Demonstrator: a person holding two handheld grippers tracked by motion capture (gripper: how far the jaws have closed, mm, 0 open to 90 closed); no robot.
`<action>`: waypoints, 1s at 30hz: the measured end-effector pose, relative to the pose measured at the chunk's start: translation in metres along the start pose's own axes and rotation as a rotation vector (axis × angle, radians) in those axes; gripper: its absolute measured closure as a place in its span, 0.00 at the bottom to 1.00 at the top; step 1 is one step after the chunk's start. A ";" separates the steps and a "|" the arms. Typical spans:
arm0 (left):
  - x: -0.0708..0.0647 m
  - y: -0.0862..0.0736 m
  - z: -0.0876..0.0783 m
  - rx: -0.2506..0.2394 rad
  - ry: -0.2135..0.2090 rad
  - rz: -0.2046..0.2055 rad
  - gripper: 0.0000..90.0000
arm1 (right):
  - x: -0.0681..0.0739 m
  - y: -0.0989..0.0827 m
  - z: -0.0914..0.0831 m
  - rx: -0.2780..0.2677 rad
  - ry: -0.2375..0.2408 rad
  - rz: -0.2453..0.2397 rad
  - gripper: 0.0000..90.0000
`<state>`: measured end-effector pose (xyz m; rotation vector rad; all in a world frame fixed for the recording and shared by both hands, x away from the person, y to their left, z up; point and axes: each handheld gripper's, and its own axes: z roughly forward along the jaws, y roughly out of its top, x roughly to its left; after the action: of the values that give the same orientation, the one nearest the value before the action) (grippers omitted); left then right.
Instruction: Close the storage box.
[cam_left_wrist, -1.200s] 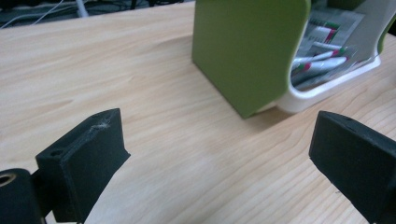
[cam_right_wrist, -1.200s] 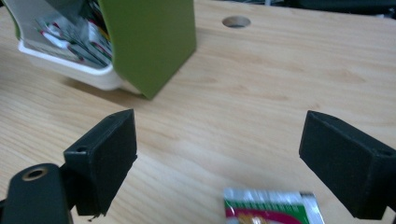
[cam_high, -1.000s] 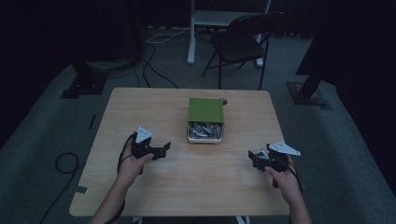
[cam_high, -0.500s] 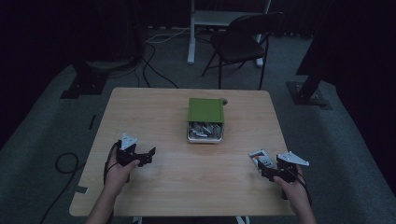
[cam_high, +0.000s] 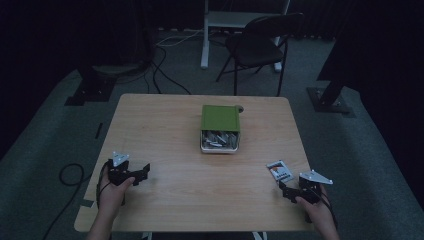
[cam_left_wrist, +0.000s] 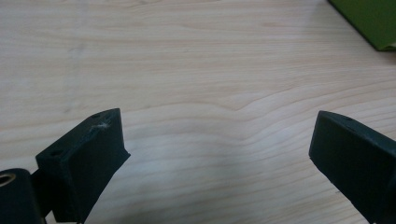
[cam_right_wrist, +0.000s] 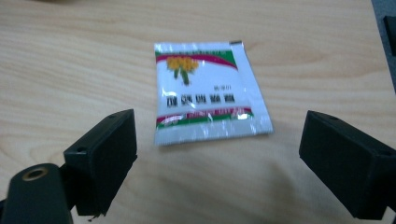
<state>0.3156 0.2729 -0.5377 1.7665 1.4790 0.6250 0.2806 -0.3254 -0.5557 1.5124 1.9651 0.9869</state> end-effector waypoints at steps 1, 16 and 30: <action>0.002 -0.001 -0.001 -0.003 0.003 -0.013 0.05 | 0.000 -0.003 -0.002 0.010 0.002 0.004 0.12; 0.021 -0.020 -0.015 0.045 0.068 -0.062 0.05 | -0.003 -0.012 0.000 0.065 -0.047 0.003 0.12; 0.030 -0.042 -0.029 0.067 0.134 -0.112 0.05 | 0.000 -0.012 0.001 0.071 -0.056 -0.016 0.12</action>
<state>0.2740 0.3113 -0.5558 1.7065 1.6960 0.6530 0.2734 -0.3273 -0.5657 1.5432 1.9885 0.8673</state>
